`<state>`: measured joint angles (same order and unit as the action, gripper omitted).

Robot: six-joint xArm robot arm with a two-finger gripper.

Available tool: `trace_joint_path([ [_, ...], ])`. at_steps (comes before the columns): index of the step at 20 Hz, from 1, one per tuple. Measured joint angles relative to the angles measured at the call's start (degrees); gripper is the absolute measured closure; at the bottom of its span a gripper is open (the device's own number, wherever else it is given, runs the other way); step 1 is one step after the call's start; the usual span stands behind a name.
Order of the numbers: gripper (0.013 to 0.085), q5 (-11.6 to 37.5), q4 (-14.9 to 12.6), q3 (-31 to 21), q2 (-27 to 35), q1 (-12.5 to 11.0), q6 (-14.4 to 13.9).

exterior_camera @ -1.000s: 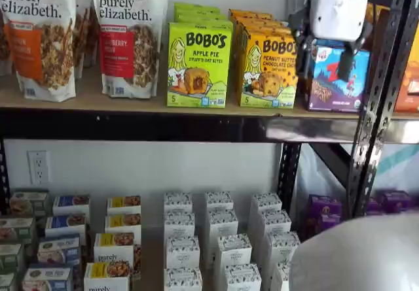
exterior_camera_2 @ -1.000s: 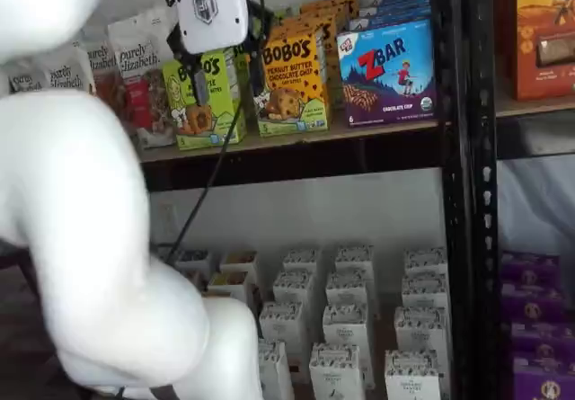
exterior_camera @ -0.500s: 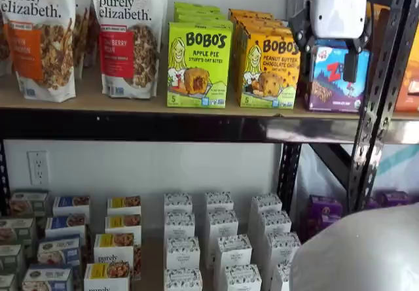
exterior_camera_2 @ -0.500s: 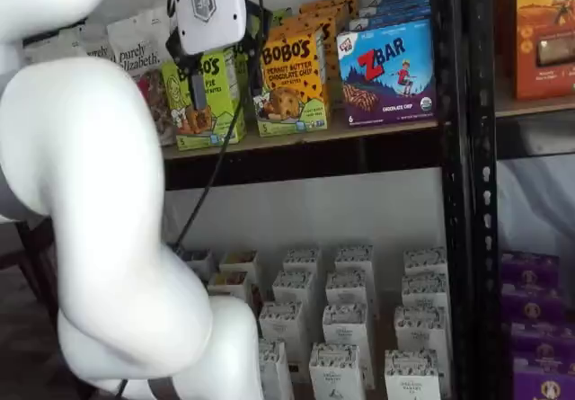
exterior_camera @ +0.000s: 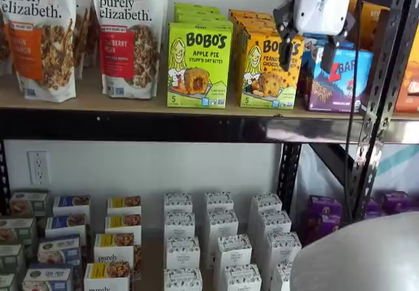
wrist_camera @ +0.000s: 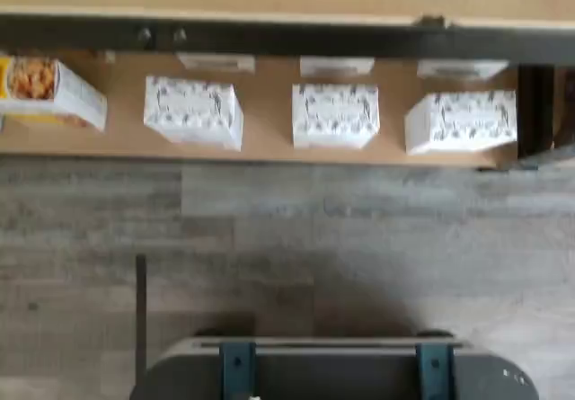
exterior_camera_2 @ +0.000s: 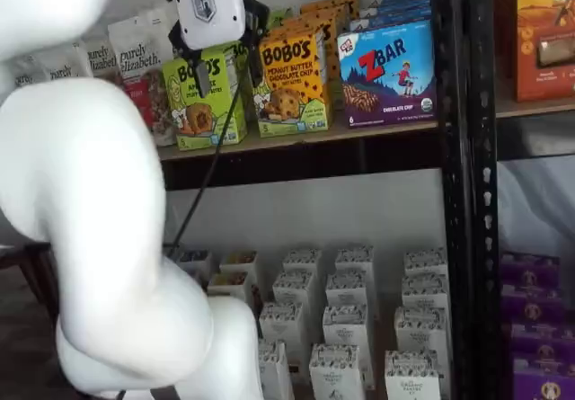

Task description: Pick up the orange box on the top shelf, the fifth box from the left

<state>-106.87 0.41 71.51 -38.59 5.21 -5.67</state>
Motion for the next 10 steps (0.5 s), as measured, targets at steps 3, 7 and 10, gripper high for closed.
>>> trace_joint_path([
  [3,0.0130,2.31,-0.89,0.11,0.92,0.38,-0.16],
  [7,0.0130,4.13,-0.77,0.41,2.69,0.06,0.08],
  [10,0.0130,4.06,-1.30,1.47,5.14,0.32,-0.04],
])
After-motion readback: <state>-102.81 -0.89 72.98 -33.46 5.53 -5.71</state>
